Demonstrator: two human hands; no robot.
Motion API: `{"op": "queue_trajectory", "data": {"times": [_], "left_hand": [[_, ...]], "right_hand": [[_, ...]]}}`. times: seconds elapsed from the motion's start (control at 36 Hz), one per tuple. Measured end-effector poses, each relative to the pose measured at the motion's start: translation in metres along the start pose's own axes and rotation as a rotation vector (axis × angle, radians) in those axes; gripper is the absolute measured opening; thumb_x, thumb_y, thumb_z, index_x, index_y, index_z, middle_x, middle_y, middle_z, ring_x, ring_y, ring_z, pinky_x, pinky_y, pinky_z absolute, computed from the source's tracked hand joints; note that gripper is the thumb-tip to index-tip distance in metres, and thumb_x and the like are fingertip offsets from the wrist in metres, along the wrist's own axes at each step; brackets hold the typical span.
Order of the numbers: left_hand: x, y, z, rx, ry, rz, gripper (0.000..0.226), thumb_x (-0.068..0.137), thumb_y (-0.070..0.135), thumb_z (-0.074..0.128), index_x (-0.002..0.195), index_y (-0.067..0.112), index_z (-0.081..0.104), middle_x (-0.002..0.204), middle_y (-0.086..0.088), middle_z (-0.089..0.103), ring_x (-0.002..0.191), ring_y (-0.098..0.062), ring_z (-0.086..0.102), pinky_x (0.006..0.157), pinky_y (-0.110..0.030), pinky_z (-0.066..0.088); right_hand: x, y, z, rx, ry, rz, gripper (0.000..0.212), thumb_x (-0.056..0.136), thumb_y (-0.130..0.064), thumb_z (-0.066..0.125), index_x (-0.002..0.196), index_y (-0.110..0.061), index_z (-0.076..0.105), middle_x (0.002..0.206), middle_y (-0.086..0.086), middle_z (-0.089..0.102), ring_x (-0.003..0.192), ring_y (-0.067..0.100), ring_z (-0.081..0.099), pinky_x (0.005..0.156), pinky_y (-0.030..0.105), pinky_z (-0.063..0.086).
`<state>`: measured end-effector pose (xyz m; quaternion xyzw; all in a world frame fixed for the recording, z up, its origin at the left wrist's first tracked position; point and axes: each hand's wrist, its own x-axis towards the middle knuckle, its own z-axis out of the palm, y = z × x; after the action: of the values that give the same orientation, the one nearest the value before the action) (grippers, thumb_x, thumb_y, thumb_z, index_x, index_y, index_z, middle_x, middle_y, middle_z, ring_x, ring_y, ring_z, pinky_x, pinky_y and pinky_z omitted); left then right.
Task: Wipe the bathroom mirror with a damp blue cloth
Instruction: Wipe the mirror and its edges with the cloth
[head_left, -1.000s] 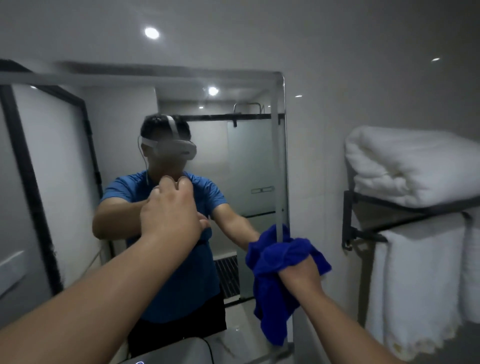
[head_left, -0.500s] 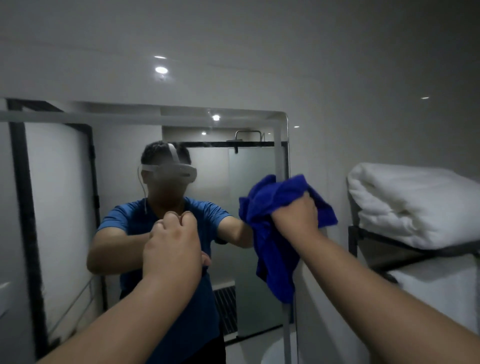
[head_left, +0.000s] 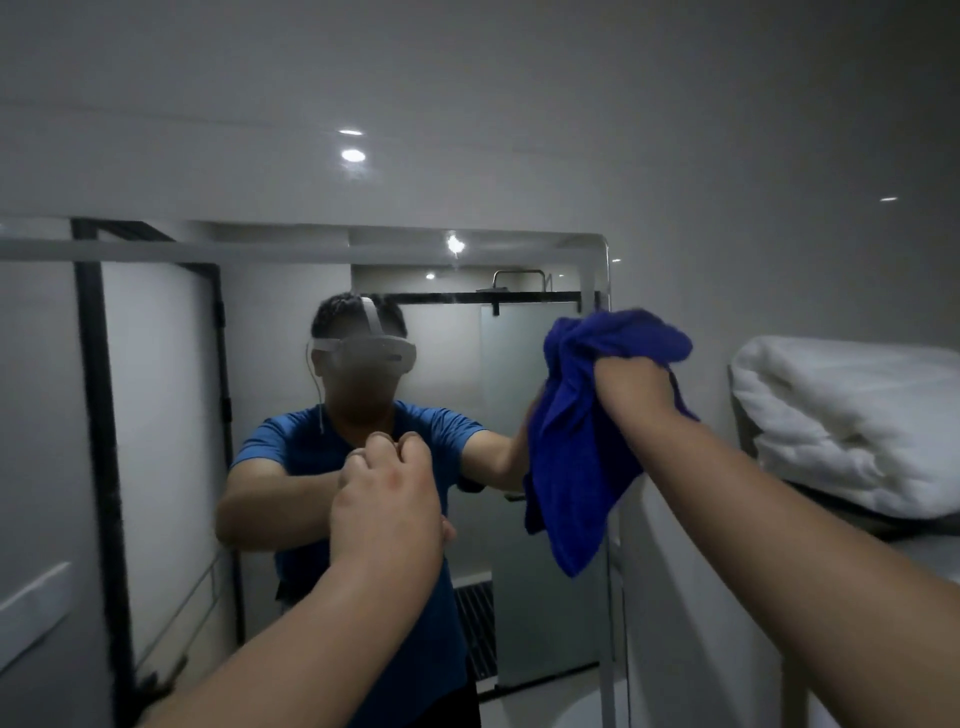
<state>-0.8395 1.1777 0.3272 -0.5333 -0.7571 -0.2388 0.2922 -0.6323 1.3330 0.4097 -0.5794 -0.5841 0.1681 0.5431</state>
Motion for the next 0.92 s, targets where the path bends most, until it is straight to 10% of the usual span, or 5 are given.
{"op": "queue_trajectory", "data": {"times": [0.17, 0.36, 0.47, 0.67, 0.92], "left_hand": [[0.007, 0.002, 0.006, 0.030, -0.016, -0.004, 0.090, 0.083, 0.052, 0.080, 0.149, 0.017, 0.030, 0.136, -0.012, 0.042, 0.123, -0.030, 0.049, 0.097, -0.037, 0.055], [0.007, -0.002, 0.011, 0.023, -0.035, 0.035, 0.091, 0.084, 0.055, 0.080, 0.148, 0.016, 0.028, 0.138, -0.013, 0.039, 0.124, -0.032, 0.047, 0.099, -0.042, 0.054], [0.005, -0.010, 0.014, 0.057, -0.038, 0.085, 0.069, 0.093, 0.049, 0.072, 0.143, 0.016, 0.037, 0.134, -0.013, 0.041, 0.122, -0.029, 0.045, 0.098, -0.038, 0.051], [-0.021, -0.088, -0.001, -0.194, -0.089, 0.432, 0.030, 0.090, 0.054, 0.057, 0.114, 0.038, 0.051, 0.121, 0.010, 0.047, 0.113, -0.016, 0.052, 0.092, -0.035, 0.053], [-0.030, -0.174, -0.047, -0.355, 0.185, 0.217, 0.025, 0.083, 0.026, 0.053, 0.095, 0.047, 0.047, 0.102, 0.027, 0.047, 0.100, 0.010, 0.050, 0.080, -0.005, 0.038]], "right_hand": [[0.015, -0.109, 0.003, 0.011, 0.318, -0.134, 0.090, 0.084, -0.047, 0.049, 0.162, -0.005, 0.033, 0.164, 0.019, 0.034, 0.150, 0.040, 0.033, 0.127, 0.049, 0.018], [-0.027, -0.153, 0.046, -0.130, 0.533, -0.811, 0.040, 0.078, -0.031, 0.050, 0.107, -0.007, 0.062, 0.108, 0.015, 0.065, 0.105, 0.040, 0.060, 0.111, 0.051, 0.042], [-0.088, -0.183, 0.105, -0.269, 0.448, -1.111, 0.032, 0.082, -0.039, 0.054, 0.102, -0.016, 0.063, 0.109, 0.012, 0.063, 0.106, 0.034, 0.058, 0.108, 0.047, 0.039], [-0.102, -0.170, 0.114, -0.151, 0.423, -0.958, 0.039, 0.089, -0.049, 0.030, 0.100, -0.026, 0.059, 0.092, 0.000, 0.063, 0.088, 0.027, 0.060, 0.081, 0.034, 0.034], [-0.171, -0.076, 0.152, -0.093, 0.083, -0.684, 0.036, 0.080, -0.061, 0.036, 0.087, -0.034, 0.060, 0.092, 0.002, 0.074, 0.091, 0.033, 0.070, 0.084, 0.040, 0.055]]}}
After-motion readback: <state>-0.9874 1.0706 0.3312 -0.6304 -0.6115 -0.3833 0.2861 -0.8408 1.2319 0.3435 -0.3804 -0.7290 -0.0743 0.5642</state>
